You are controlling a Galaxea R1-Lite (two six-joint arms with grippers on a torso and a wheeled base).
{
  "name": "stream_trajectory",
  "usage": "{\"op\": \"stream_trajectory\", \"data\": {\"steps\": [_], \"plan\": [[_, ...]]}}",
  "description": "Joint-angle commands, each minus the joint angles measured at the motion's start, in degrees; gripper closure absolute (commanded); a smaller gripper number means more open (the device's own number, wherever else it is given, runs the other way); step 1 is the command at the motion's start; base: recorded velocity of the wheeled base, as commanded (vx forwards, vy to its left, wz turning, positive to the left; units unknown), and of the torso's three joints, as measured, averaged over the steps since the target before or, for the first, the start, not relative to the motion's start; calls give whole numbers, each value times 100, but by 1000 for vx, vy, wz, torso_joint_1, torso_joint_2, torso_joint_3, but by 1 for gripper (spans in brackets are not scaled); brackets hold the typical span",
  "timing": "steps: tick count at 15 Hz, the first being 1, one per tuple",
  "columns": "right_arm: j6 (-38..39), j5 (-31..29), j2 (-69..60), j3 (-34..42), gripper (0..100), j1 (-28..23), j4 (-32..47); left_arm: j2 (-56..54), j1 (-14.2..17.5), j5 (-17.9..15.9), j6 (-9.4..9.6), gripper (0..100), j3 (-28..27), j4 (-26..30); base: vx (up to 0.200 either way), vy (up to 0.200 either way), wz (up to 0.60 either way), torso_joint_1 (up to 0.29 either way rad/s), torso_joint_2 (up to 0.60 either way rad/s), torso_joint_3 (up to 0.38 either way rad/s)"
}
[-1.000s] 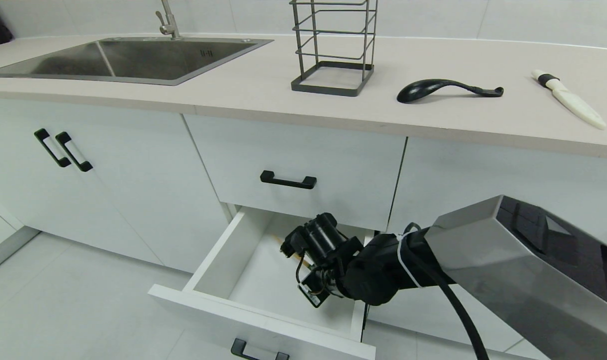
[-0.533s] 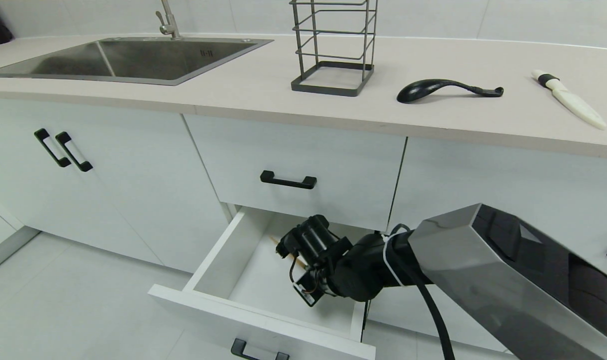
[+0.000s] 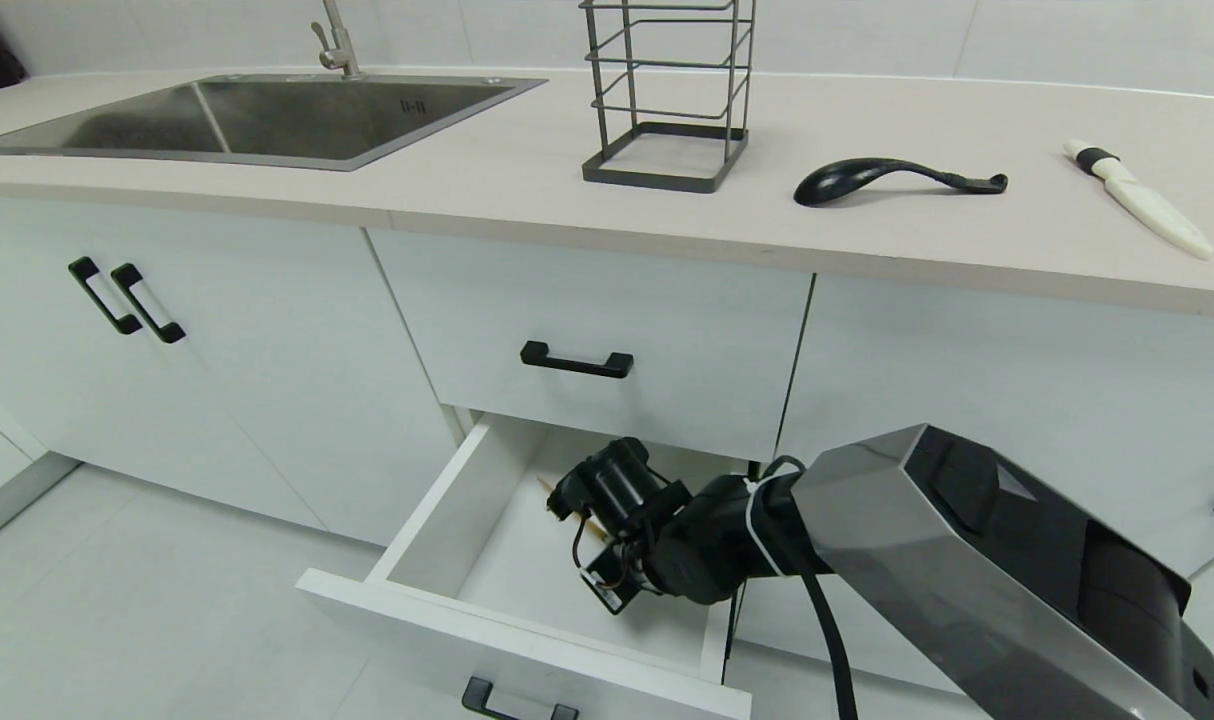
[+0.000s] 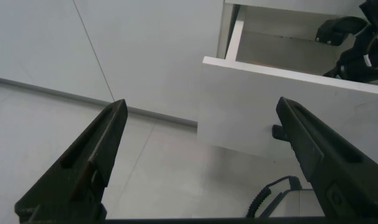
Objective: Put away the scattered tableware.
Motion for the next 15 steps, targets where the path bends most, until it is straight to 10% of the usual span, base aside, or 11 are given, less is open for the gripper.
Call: {"op": "stream_trajectory", "data": {"steps": [1, 15], "plan": [[-1, 3, 85, -52, 0, -3, -7, 0, 0, 1, -2, 0, 1, 2, 0, 0, 0, 0, 0, 0], [-10, 29, -513, -87, 0, 261, -60, 0, 0, 1, -2, 0, 1, 2, 0, 0, 0, 0, 0, 0]]}}
